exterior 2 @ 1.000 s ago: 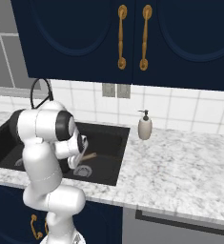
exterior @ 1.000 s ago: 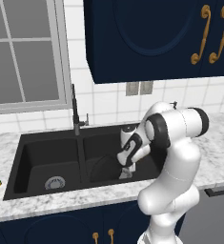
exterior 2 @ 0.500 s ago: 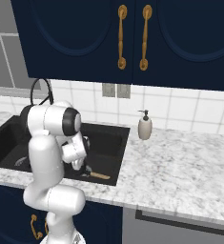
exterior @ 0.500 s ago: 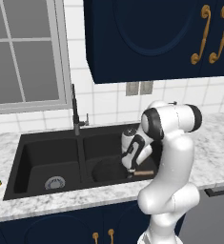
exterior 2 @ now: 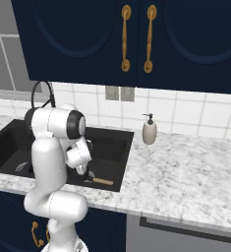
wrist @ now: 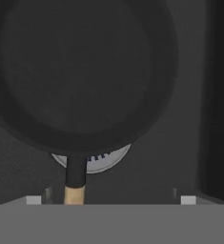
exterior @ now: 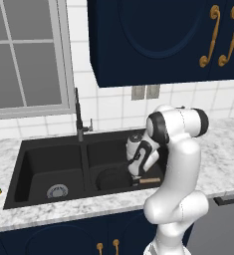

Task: Pick the pan and sponge and place them into the sink. Then turn on the water.

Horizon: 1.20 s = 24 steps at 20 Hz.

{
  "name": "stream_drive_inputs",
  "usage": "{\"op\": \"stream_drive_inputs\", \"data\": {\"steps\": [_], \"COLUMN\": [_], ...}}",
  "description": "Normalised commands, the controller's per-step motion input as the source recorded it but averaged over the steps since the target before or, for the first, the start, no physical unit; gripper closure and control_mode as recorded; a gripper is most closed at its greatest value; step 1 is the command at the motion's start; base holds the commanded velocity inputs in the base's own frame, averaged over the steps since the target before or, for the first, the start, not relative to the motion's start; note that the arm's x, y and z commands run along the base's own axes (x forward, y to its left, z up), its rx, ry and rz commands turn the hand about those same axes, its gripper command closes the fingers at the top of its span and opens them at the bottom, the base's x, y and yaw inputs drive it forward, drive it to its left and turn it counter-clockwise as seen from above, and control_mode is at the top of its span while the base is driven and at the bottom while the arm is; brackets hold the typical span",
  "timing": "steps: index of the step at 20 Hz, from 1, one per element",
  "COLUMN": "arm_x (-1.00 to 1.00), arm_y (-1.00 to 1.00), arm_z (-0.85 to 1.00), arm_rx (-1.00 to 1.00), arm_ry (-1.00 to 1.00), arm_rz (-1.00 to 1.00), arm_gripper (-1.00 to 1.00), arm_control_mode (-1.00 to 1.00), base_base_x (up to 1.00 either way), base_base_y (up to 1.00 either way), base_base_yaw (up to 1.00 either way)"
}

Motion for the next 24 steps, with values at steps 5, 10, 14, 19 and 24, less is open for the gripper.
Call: {"op": "stream_drive_inputs", "data": {"steps": [5, 10, 14, 19, 24], "arm_x": [-0.18, -0.03, -0.06, 0.02, 0.20], "arm_y": [0.00, -0.06, -0.12, -0.23, -0.19], "arm_z": [0.52, 0.90, 1.00, 1.00, 1.00], "arm_rx": [0.00, 0.04, 0.14, 0.22, 0.19], "arm_ry": [-0.08, -0.05, 0.00, 0.09, 0.13], "arm_rz": [0.01, 0.00, -0.04, -0.09, -0.07], "arm_gripper": [-1.00, -1.00, -1.00, -1.00, -1.00], "arm_control_mode": [-1.00, -1.00, -1.00, -1.00, -1.00], "base_base_x": [0.00, 0.00, 0.00, 0.00, 0.00], "base_base_y": [0.00, 0.00, 0.00, 0.00, 0.00], "base_base_yaw": [0.00, 0.00, 0.00, 0.00, 0.00]}}
